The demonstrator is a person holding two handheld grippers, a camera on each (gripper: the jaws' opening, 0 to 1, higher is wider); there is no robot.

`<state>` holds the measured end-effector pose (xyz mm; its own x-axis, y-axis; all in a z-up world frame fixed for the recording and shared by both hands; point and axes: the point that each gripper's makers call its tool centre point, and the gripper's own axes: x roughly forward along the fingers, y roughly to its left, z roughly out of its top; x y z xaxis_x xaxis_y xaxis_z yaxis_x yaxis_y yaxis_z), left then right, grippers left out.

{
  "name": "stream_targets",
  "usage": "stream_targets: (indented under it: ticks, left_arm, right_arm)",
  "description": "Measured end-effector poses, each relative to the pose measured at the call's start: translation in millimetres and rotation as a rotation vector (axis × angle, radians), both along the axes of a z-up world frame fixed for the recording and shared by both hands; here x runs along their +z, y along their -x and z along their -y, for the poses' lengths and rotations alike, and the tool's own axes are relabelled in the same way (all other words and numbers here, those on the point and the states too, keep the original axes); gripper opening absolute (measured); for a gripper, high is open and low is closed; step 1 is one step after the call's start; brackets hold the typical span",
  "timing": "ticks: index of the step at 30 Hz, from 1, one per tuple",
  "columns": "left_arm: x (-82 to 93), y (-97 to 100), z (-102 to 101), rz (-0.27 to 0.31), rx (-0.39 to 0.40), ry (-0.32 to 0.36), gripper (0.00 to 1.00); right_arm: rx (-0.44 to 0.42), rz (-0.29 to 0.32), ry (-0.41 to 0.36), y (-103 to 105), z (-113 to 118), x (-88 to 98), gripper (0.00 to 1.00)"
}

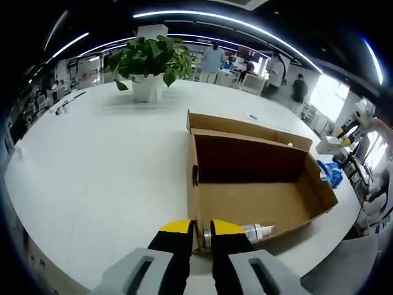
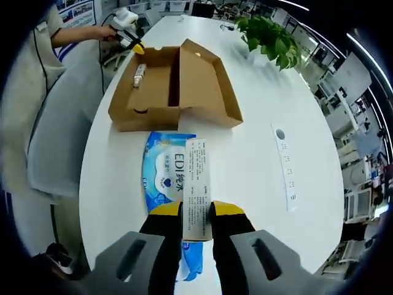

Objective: Operate the shoe box by opening the lid, removing the specified soft item, and placing it in the target area until the item is outside and the box remains undamaged.

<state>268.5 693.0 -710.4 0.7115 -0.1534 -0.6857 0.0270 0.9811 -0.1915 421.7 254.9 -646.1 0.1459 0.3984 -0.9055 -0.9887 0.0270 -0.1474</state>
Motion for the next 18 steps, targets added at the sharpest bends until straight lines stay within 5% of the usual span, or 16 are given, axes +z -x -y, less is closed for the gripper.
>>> stream_targets:
  ticks: [18]
  left_arm:
    - [-0.9, -0.7, -0.4, -0.004, -0.003, 0.005, 0.10]
  right_arm:
    - [-0.049, -0.016, 0.110, -29.5, 47.4, -33.6, 0.15]
